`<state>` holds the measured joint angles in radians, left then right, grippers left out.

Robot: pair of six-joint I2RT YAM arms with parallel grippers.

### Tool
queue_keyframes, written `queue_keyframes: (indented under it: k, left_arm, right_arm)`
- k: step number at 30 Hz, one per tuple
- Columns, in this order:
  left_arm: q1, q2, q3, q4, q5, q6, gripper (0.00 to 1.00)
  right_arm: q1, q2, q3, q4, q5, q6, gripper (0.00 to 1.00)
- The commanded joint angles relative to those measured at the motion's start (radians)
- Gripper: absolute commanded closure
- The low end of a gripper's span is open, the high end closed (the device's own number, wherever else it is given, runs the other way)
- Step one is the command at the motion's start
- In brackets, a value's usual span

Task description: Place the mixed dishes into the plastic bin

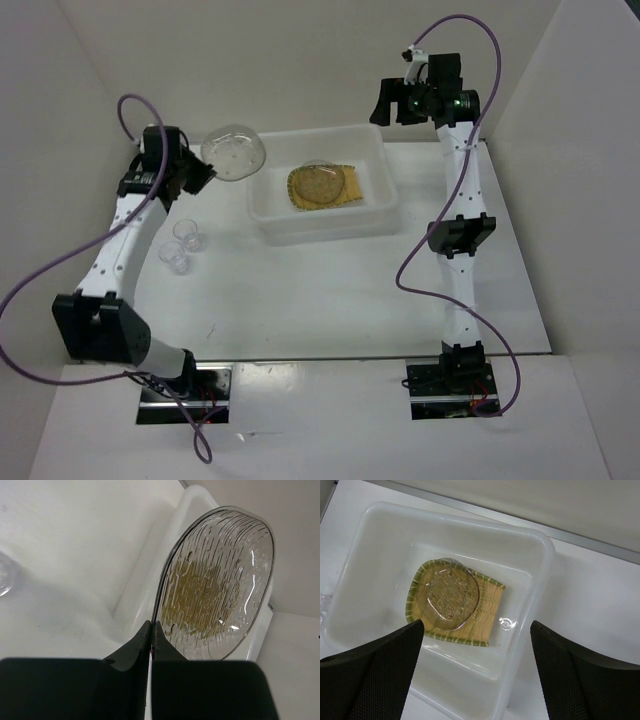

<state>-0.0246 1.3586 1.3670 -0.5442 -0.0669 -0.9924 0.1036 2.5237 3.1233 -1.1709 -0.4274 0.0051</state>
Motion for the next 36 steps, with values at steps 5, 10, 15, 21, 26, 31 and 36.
queue_keyframes:
  k: [5,10,15,21,26,31,36]
  left_arm:
    - [-0.121,0.316,0.246,0.151,0.115,0.034,1.0]
    - [-0.215,0.537,0.421,0.177,0.162,0.011,1.0]
    - [-0.274,0.73,0.578,0.179,0.176,-0.029,1.0]
    - [-0.321,0.951,0.815,0.064,0.125,-0.029,1.0]
    - [-0.33,1.045,0.914,-0.019,0.092,-0.029,1.0]
    - [-0.33,1.045,0.902,-0.056,0.043,-0.072,1.0]
    - [-0.33,0.998,0.758,0.006,0.033,-0.103,1.0]
  right_arm:
    - [-0.05,-0.08,0.012,-0.015,0.038,-0.007,0.09]
    - [-0.084,-0.089,0.012,-0.015,0.038,-0.007,0.09]
    - [-0.093,-0.098,0.012,-0.015,0.029,-0.007,0.09]
    - [-0.139,-0.12,0.012,-0.035,-0.019,-0.007,0.09]
    - [-0.182,-0.12,0.012,-0.044,-0.042,-0.007,0.09]
    - [-0.22,-0.109,0.012,-0.044,-0.074,-0.007,0.09]
    - [-0.232,-0.1,0.012,-0.053,-0.083,-0.016,0.09]
